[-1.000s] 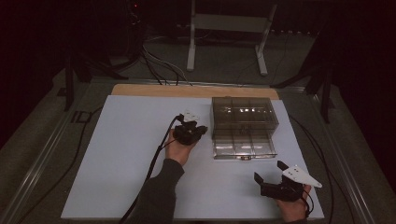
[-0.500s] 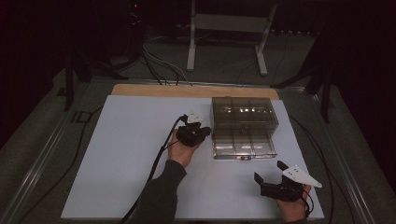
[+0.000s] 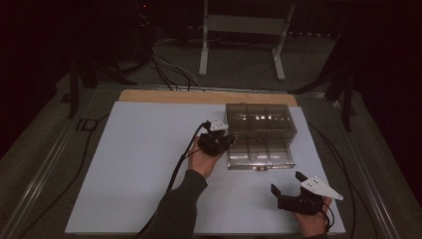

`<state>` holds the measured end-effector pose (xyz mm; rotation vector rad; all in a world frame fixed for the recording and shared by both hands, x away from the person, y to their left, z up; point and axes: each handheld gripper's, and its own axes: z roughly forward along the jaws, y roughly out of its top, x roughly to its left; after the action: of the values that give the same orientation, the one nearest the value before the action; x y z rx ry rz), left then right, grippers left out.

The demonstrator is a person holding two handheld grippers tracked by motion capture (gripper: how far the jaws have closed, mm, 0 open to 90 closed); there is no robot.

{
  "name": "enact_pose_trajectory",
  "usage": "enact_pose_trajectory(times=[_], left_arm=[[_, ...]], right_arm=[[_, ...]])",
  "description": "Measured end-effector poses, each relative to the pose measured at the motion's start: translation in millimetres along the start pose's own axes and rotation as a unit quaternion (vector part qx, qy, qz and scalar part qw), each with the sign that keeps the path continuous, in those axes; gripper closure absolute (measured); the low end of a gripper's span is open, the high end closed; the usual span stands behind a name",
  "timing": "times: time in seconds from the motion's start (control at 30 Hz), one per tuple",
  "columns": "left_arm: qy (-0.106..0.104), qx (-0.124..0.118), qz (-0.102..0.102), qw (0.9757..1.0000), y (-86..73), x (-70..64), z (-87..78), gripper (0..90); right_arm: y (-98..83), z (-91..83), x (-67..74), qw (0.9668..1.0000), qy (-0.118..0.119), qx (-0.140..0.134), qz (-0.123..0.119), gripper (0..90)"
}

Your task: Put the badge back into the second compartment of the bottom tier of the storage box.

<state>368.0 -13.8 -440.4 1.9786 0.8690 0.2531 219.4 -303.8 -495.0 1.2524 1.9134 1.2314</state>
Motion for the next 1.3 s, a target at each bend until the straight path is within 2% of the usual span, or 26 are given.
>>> enact_pose_trajectory(times=[0.53,1.0,1.3], left_arm=[[-0.015,0.004,0.005,0.9999,4.0,-15.7,19.4,88.2],[-0.019,0.001,0.001,0.9998,5.9,-23.5,31.1,88.1],[-0.02,0.011,0.0,0.9997,3.4,-27.9,41.3,88.1]], right_arm=[[-0.1,0.3,-0.1,1.0,0.001,0.001,0.0,0.0],[0.1,0.1,-0.2,1.0,0.0,0.0,-0.001,0.0],[0.2,-0.1,-0.6,1.0,0.0,0.0,-0.001,0.0]])
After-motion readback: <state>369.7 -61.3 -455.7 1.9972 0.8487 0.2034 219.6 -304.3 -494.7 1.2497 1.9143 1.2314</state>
